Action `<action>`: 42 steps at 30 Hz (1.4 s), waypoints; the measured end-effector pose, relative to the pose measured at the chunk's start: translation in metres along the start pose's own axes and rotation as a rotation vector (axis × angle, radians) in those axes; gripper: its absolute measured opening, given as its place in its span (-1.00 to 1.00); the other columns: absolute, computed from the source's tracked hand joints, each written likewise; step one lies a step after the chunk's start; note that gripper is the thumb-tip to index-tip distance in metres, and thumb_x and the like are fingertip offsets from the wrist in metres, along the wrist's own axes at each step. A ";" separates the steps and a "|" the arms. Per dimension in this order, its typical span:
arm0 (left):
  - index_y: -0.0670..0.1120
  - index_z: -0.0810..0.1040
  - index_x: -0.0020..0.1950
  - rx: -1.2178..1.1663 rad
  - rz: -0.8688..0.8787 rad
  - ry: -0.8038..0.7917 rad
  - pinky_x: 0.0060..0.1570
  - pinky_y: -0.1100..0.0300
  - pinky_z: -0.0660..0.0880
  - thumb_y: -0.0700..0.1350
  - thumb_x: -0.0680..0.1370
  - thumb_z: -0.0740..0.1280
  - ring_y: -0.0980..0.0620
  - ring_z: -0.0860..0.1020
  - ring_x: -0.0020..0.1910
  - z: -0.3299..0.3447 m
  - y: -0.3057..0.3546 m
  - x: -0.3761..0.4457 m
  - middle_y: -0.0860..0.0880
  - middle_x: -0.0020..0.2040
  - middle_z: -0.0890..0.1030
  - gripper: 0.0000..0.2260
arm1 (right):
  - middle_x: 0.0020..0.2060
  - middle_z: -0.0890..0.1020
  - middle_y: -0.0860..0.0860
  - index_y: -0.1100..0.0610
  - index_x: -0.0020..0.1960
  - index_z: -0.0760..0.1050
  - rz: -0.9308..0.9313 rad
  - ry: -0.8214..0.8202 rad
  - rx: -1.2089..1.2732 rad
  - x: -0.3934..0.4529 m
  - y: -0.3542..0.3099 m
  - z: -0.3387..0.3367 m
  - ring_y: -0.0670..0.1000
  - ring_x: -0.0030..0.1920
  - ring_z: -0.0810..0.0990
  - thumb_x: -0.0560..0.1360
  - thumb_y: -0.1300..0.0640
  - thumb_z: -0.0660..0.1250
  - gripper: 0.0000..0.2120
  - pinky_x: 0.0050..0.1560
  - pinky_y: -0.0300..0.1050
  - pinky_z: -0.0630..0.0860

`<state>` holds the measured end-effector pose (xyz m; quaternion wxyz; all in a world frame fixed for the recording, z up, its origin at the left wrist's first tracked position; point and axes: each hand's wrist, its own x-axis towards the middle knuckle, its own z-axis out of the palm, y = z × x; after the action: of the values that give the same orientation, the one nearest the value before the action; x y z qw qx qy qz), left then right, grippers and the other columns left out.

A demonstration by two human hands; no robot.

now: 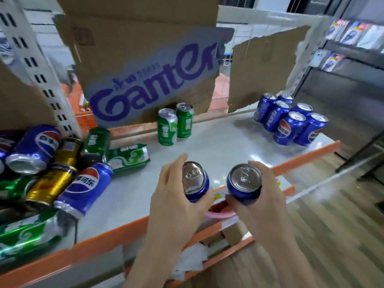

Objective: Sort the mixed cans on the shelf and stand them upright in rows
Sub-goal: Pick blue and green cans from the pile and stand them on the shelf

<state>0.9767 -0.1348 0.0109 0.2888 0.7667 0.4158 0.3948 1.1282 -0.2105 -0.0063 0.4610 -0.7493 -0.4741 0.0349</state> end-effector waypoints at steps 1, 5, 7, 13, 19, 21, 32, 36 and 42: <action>0.01 0.34 0.37 -0.006 -0.014 -0.008 -0.09 0.69 0.17 -0.01 0.32 0.52 0.39 0.25 -0.05 0.016 0.009 0.000 0.16 0.12 0.36 -0.33 | 0.08 0.54 -0.04 0.04 0.25 0.36 0.009 0.003 0.003 0.005 0.015 -0.013 0.00 0.11 0.51 0.18 0.23 0.58 -0.29 0.09 -0.17 0.43; 0.04 0.31 0.38 0.038 -0.036 -0.026 -0.15 0.62 0.25 0.05 0.33 0.51 0.38 0.24 -0.03 0.061 0.035 0.003 0.20 0.13 0.32 -0.32 | 0.04 0.55 -0.04 0.04 0.22 0.37 0.025 0.026 0.017 0.023 0.060 -0.051 -0.02 0.05 0.51 0.20 0.24 0.57 -0.34 -0.01 -0.44 0.36; 0.04 0.36 0.33 0.065 -0.035 -0.014 -0.14 0.60 0.27 0.04 0.31 0.52 0.36 0.27 -0.04 0.074 0.042 0.009 0.18 0.12 0.36 -0.36 | 0.03 0.54 -0.05 0.05 0.21 0.38 0.039 0.031 0.042 0.031 0.073 -0.059 -0.05 0.04 0.50 0.21 0.26 0.56 -0.35 -0.03 -0.51 0.34; 0.02 0.41 0.24 0.140 -0.029 0.001 -0.18 0.58 0.28 0.01 0.29 0.54 0.27 0.32 -0.07 0.100 0.038 0.036 0.12 0.12 0.43 -0.43 | 0.02 0.51 -0.07 0.02 0.19 0.34 0.068 -0.034 0.052 0.063 0.094 -0.060 -0.07 0.01 0.49 0.19 0.21 0.59 -0.33 -0.09 -0.59 0.30; -0.05 0.45 0.27 0.188 -0.017 0.001 0.06 0.36 0.27 -0.03 0.27 0.58 0.08 0.42 0.11 0.121 0.023 0.083 0.03 0.18 0.52 -0.38 | 0.00 0.48 -0.14 -0.06 0.16 0.28 0.057 -0.115 -0.034 0.106 0.107 -0.049 -0.13 -0.01 0.45 0.20 0.12 0.59 -0.33 -0.12 -0.51 0.33; -0.08 0.48 0.27 0.242 -0.002 -0.011 0.11 0.25 0.25 -0.04 0.24 0.60 -0.02 0.39 0.14 0.128 0.018 0.100 0.00 0.17 0.54 -0.36 | 0.01 0.47 -0.13 -0.04 0.16 0.29 0.052 -0.118 -0.062 0.122 0.112 -0.047 -0.14 -0.02 0.42 0.21 0.14 0.57 -0.35 -0.08 -0.54 0.31; -0.03 0.52 0.17 0.143 -0.003 -0.141 0.07 0.05 0.43 0.00 0.19 0.60 -0.09 0.48 0.06 0.183 0.014 0.195 0.04 0.04 0.58 -0.41 | 0.07 0.44 -0.13 -0.02 0.18 0.30 0.038 -0.123 -0.155 0.202 0.154 -0.062 -0.12 0.04 0.41 0.19 0.13 0.57 -0.34 -0.08 -0.60 0.24; -0.04 0.50 0.21 0.118 0.028 -0.210 0.11 0.03 0.46 -0.02 0.21 0.59 -0.03 0.49 0.10 0.224 0.024 0.242 0.01 0.08 0.57 -0.39 | 0.06 0.39 -0.15 0.06 0.24 0.32 0.007 -0.154 -0.230 0.225 0.171 -0.065 -0.09 0.10 0.40 0.20 0.11 0.56 -0.31 -0.05 -0.39 0.24; -0.08 0.35 0.41 0.226 0.055 -0.362 0.28 0.05 0.35 -0.01 0.31 0.54 -0.07 0.42 0.26 0.292 0.050 0.315 -0.06 0.30 0.48 -0.28 | 0.06 0.34 -0.19 0.10 0.29 0.33 -0.117 -0.243 -0.184 0.267 0.188 -0.073 -0.22 0.06 0.28 0.22 0.09 0.55 -0.29 0.02 -0.53 0.16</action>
<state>1.3514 0.0799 0.0121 0.2601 0.8637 0.3777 0.2092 1.4382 -0.0843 0.0021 0.3311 -0.7498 -0.5702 0.0548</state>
